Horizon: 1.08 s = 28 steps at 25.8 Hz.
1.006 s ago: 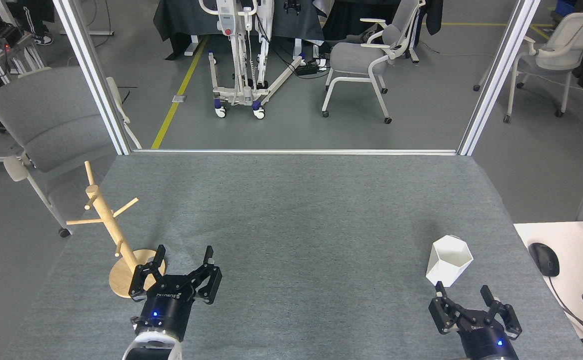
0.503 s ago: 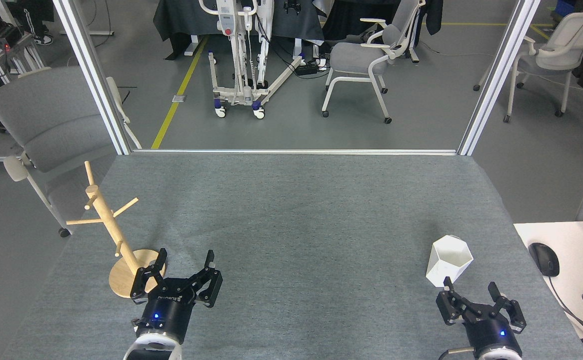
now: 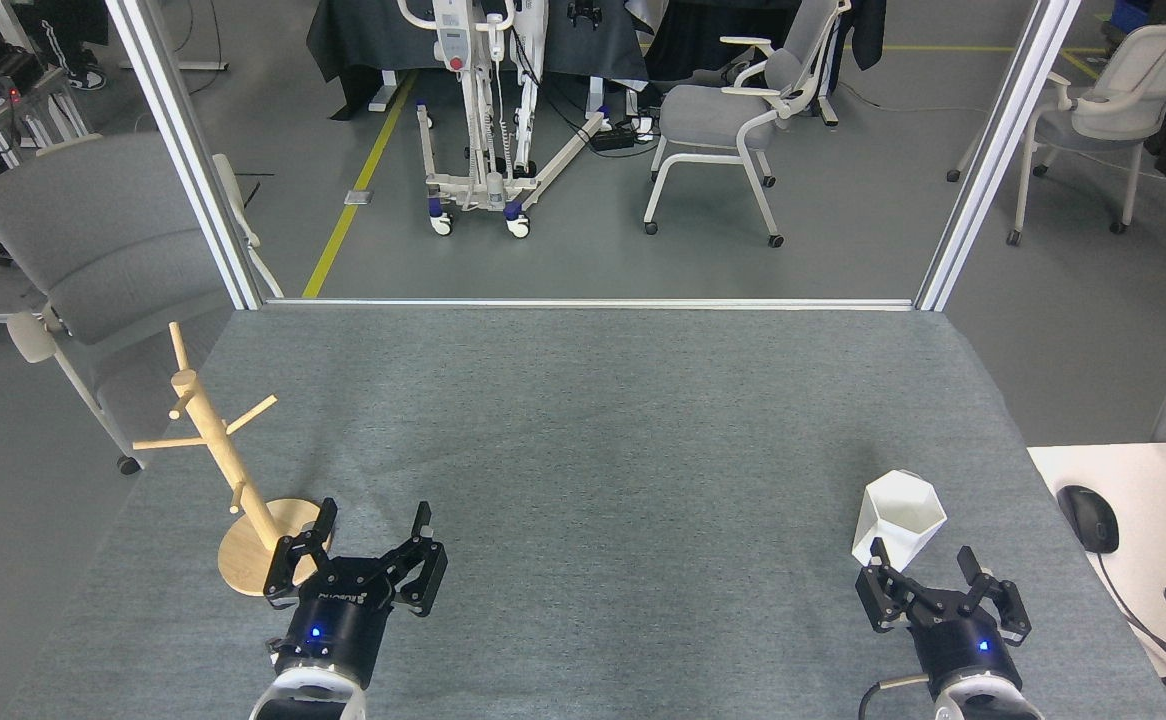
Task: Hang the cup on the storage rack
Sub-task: 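Close the right gripper on the white cup's rim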
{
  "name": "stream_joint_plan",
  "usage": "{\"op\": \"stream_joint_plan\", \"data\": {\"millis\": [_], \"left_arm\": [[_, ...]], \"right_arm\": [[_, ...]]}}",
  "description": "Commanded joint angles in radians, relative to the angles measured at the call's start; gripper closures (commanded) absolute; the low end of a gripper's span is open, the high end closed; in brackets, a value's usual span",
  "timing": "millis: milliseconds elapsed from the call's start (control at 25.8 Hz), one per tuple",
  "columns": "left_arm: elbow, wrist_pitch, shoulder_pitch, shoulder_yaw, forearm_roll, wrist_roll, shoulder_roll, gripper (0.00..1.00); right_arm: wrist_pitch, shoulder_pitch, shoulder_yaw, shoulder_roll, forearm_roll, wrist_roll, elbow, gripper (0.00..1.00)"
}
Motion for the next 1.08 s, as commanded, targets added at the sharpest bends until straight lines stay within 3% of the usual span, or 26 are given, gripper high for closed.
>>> {"op": "stream_joint_plan", "data": {"millis": [0, 1045], "left_arm": [[0.0, 0.0, 0.0, 0.0, 0.0, -0.001, 0.0, 0.01], [0.016, 0.005, 0.0, -0.028, -0.002, 0.0, -0.007, 0.01]], "right_arm": [[0.023, -0.017, 0.02, -0.001, -0.001, -0.005, 0.025, 0.01], [0.038, -0.113, 0.023, -0.018, 0.012, -0.016, 0.142, 0.01]]}}
